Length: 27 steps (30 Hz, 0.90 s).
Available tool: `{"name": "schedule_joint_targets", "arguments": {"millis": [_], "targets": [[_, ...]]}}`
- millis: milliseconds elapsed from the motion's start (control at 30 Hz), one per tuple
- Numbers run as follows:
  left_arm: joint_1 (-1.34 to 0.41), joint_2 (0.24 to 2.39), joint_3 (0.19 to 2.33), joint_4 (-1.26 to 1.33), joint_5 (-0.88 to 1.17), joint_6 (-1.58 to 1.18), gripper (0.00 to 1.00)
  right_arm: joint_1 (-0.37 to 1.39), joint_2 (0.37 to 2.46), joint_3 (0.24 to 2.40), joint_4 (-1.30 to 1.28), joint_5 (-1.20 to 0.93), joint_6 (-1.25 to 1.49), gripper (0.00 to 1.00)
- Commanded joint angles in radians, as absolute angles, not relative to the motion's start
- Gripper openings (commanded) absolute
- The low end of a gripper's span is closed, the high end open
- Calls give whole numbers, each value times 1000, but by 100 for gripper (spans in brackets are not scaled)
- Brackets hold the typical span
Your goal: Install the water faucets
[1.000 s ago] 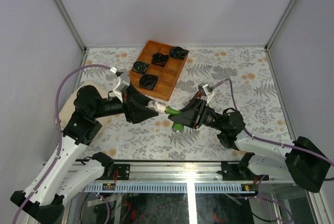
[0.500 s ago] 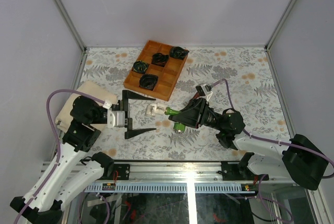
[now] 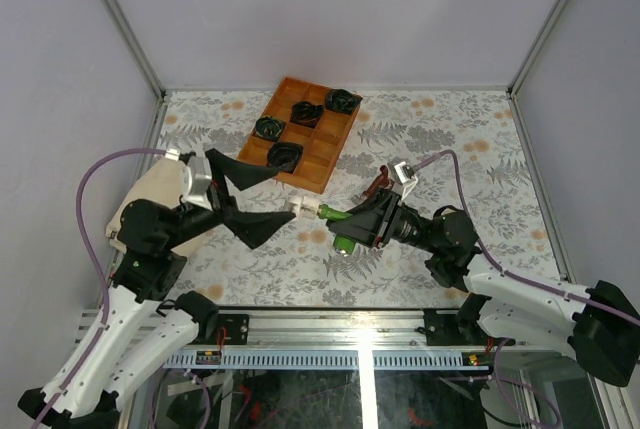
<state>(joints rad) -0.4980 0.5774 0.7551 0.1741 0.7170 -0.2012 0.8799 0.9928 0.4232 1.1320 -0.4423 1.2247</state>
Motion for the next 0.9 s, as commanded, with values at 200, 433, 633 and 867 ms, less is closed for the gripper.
{"name": "schedule_joint_targets", "arguments": {"millis": [200, 433, 633, 867], "targets": [[-502, 726, 960, -196, 583, -704, 100, 881, 854, 554, 874, -428, 842, 0], [-501, 805, 938, -79, 821, -759, 100, 882, 858, 554, 902, -455, 845, 0], [-500, 811, 936, -72, 888, -713, 92, 882, 868, 543, 947, -460, 884, 0], [-500, 798, 915, -53, 921, -645, 74, 881, 879, 545, 987, -475, 921, 0]]}}
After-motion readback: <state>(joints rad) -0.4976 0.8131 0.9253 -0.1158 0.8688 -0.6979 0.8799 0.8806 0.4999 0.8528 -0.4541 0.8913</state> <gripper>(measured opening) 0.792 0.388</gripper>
